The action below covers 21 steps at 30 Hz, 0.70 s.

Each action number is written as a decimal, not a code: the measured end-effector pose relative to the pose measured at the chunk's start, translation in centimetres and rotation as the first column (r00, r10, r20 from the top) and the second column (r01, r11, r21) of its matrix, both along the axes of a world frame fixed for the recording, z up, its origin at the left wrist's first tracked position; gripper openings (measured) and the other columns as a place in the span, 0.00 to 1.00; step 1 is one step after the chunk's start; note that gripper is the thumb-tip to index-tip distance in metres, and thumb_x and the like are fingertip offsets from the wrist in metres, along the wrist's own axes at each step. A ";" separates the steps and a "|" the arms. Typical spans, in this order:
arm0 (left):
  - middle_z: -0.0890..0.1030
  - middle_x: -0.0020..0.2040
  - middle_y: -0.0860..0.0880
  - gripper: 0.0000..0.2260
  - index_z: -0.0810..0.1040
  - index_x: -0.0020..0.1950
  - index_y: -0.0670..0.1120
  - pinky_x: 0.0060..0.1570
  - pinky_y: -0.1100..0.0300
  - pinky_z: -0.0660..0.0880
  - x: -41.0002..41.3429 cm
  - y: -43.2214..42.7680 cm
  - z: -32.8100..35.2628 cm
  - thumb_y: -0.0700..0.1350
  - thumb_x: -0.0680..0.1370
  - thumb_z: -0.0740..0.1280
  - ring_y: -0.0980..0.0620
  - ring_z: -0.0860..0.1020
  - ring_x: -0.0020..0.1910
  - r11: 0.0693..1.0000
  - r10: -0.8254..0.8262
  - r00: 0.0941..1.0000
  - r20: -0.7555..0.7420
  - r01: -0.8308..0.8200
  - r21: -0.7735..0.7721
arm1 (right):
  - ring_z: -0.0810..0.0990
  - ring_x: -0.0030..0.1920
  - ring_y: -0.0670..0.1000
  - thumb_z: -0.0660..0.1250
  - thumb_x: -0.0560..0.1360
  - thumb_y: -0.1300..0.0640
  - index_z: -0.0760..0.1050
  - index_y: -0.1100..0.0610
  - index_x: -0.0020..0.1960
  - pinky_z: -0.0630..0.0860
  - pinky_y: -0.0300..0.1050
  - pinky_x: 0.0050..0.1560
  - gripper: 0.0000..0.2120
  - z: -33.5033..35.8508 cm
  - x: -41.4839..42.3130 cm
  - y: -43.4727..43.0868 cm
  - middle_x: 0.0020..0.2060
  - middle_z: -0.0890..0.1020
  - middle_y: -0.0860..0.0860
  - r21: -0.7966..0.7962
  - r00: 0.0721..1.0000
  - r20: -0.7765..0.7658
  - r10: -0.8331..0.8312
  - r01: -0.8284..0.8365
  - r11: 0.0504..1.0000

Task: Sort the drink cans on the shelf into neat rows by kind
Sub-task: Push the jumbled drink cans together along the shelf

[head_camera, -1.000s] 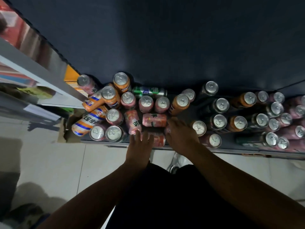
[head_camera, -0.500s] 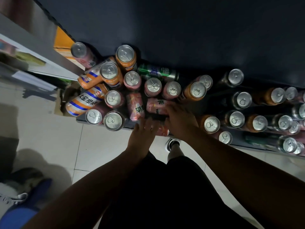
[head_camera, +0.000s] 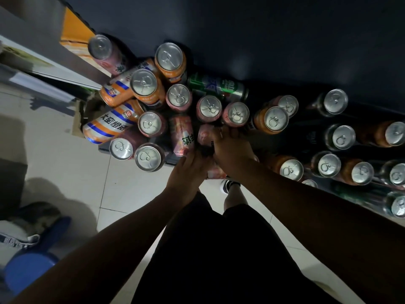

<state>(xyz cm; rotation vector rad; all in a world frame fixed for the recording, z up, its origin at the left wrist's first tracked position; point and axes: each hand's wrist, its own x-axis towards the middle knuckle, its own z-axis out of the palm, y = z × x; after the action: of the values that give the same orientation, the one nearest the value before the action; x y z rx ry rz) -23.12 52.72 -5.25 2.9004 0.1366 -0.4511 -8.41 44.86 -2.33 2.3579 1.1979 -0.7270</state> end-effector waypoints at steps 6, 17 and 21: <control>0.77 0.56 0.35 0.29 0.78 0.64 0.41 0.36 0.52 0.79 -1.5 0.2 2.4 0.37 0.62 0.77 0.37 0.78 0.48 0.967 0.161 0.987 -0.007 -0.159 -0.197 | 0.81 0.33 0.58 0.65 0.67 0.54 0.84 0.53 0.48 0.73 0.42 0.31 0.13 -1.1 -0.9 1.5 0.38 0.82 0.53 0.081 0.995 0.100 0.006 -0.014 0.997; 0.78 0.61 0.39 0.24 0.81 0.61 0.42 0.41 0.52 0.80 -1.3 0.9 3.9 0.35 0.65 0.76 0.39 0.78 0.50 0.943 0.226 0.969 0.098 -0.192 -0.273 | 0.79 0.44 0.60 0.63 0.72 0.57 0.76 0.57 0.62 0.76 0.51 0.40 0.19 -2.3 -2.0 2.4 0.48 0.79 0.57 0.083 0.994 0.110 0.007 -0.017 0.996; 0.77 0.59 0.40 0.28 0.78 0.62 0.42 0.39 0.52 0.79 -1.1 0.5 4.1 0.36 0.62 0.78 0.40 0.77 0.49 0.944 0.207 0.975 0.078 -0.178 -0.279 | 0.80 0.37 0.59 0.60 0.71 0.58 0.80 0.58 0.55 0.78 0.48 0.34 0.16 -1.9 -1.7 2.1 0.42 0.80 0.56 0.137 0.994 0.111 -0.002 -0.013 0.991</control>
<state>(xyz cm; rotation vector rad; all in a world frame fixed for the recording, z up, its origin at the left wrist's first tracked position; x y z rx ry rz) -24.21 53.19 -1.14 2.6020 0.3138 -0.2566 -10.07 46.98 -4.19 2.4695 1.2414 -0.5184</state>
